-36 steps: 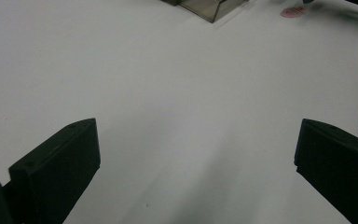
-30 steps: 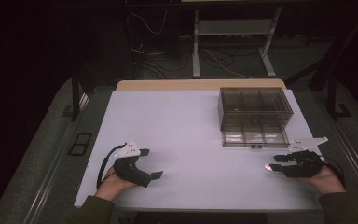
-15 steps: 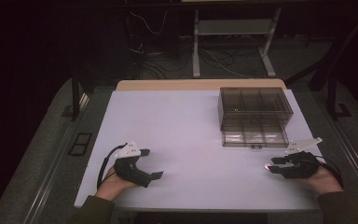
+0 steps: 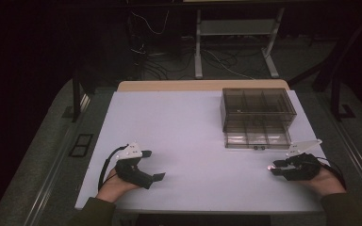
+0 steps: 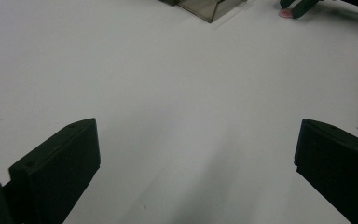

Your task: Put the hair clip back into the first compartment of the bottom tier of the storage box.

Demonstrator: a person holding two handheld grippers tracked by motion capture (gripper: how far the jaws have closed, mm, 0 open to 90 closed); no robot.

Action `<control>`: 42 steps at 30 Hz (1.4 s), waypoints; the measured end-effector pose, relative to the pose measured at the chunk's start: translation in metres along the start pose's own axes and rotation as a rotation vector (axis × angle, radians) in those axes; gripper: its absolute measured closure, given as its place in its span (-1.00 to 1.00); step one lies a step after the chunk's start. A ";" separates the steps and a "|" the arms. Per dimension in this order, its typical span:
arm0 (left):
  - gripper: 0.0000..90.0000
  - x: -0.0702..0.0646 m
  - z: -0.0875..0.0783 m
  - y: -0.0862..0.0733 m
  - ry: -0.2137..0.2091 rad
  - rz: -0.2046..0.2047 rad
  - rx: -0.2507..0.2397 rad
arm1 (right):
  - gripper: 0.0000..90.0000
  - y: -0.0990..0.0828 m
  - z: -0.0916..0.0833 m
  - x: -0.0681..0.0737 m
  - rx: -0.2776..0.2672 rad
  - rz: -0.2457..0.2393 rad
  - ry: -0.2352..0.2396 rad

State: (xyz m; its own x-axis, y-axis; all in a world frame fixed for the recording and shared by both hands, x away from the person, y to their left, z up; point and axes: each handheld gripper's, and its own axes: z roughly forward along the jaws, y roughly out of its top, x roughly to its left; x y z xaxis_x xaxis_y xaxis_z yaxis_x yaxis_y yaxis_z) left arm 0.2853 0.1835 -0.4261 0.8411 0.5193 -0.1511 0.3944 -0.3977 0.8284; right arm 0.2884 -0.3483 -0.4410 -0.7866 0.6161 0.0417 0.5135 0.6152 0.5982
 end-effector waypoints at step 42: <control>-1.00 0.000 0.001 0.000 -0.002 0.000 0.005 | 0.48 0.001 -0.003 0.004 0.002 -0.010 0.001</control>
State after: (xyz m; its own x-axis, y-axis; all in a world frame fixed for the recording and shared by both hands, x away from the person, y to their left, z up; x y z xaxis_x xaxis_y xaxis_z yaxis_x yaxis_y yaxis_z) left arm 0.2852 0.1827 -0.4266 0.8422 0.5172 -0.1521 0.3957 -0.4015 0.8260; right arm 0.2850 -0.3469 -0.4381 -0.7921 0.6094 0.0363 0.5060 0.6222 0.5974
